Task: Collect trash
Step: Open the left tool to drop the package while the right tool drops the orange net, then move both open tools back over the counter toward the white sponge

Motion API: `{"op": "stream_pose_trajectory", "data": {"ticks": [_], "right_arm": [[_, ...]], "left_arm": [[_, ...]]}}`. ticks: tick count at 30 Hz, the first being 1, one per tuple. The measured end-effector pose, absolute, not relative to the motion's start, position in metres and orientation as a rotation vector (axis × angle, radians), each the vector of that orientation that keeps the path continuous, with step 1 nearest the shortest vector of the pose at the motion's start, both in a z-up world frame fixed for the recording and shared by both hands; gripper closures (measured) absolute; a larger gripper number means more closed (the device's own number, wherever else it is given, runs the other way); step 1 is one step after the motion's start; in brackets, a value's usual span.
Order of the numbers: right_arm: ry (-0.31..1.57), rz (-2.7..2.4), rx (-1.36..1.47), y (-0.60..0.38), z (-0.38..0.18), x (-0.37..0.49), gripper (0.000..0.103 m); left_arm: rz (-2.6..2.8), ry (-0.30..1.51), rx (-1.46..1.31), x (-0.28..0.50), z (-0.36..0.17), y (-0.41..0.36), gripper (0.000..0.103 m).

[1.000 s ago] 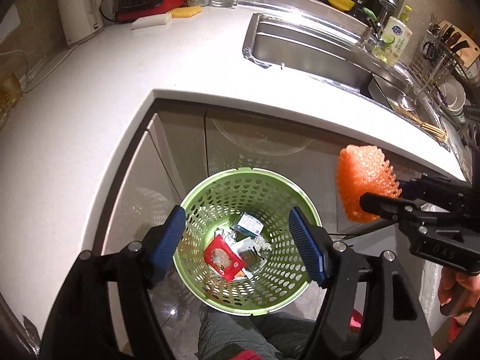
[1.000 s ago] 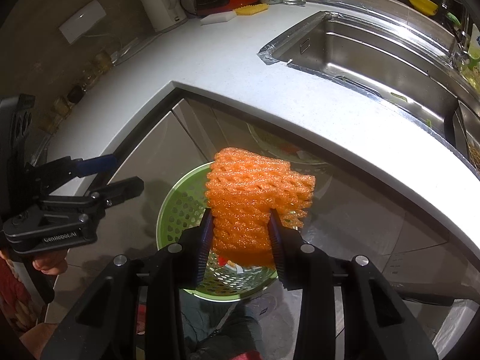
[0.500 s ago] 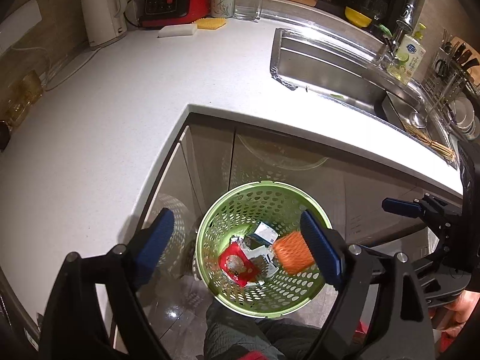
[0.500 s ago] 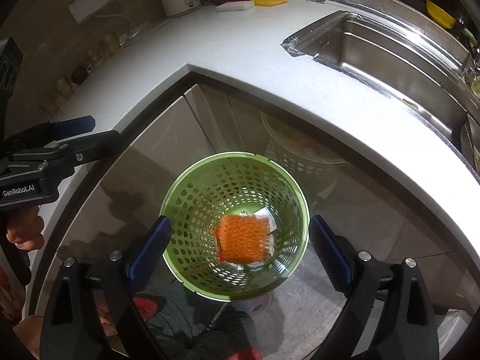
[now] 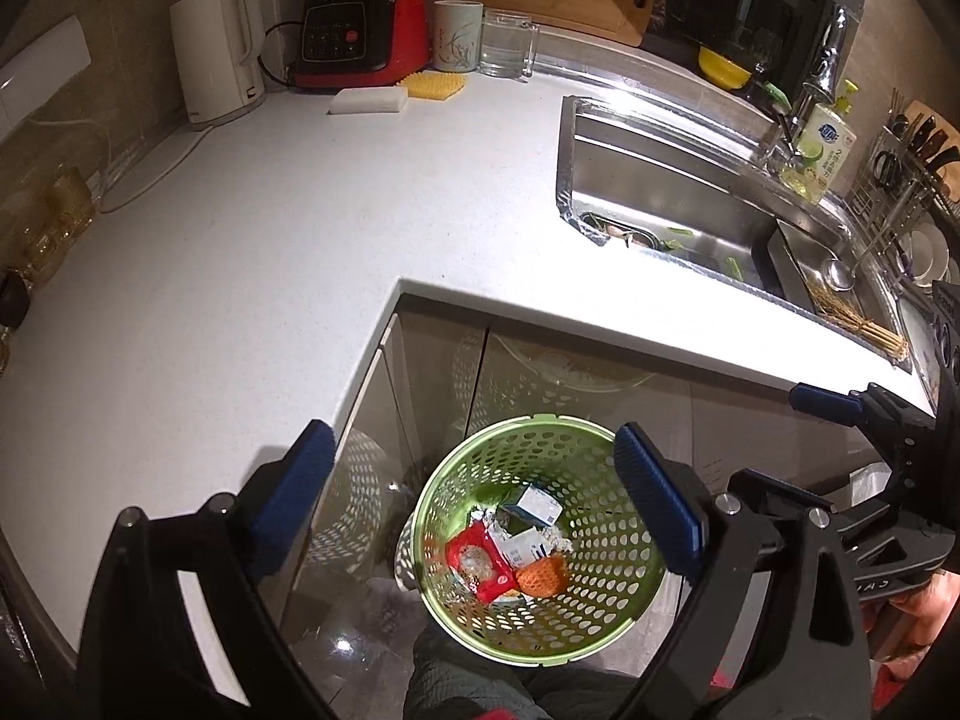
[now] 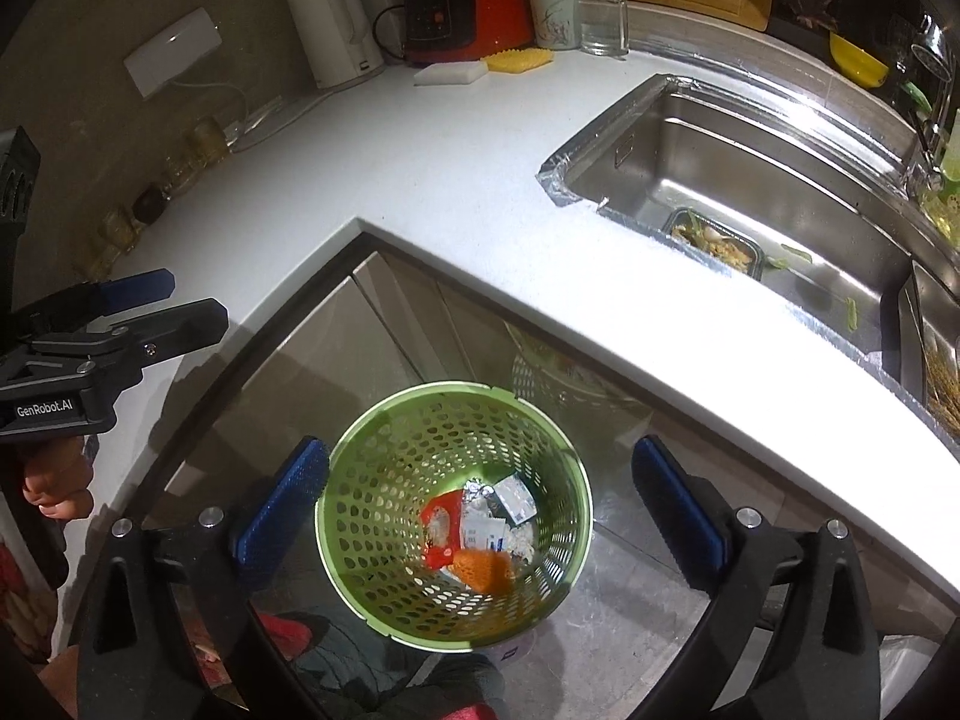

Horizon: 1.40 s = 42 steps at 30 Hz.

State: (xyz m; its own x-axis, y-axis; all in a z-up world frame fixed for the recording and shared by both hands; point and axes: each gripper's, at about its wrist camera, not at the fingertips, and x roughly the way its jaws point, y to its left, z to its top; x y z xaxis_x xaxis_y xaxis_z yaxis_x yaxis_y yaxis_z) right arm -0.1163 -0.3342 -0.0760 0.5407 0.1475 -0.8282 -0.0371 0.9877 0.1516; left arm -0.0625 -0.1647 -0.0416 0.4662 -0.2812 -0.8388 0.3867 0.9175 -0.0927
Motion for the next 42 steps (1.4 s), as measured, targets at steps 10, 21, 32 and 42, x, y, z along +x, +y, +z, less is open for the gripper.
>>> {"op": "stream_pose_trajectory", "data": {"ticks": [10, 21, 32, 42], "right_arm": [[0.946, 0.092, 0.119, -0.34, -0.058, -0.039, 0.003], [0.926, 0.188, 0.029, -0.335, -0.063, 0.096, 0.003], [0.898, 0.416, -0.143, -0.304, -0.089, 0.255, 0.003], [0.9, 0.57, -0.308, -0.277, -0.106, 0.373, 0.003]], "left_arm": [[-0.355, 0.996, 0.082, 0.036, -0.029, -0.162, 0.008], [-0.297, 1.001, 0.029, 0.167, -0.042, -0.152, 0.008], [-0.333, 1.006, 0.044, 0.266, -0.069, -0.133, 0.008], [-0.36, 1.004, 0.035, 0.306, -0.085, -0.117, 0.008]]}}
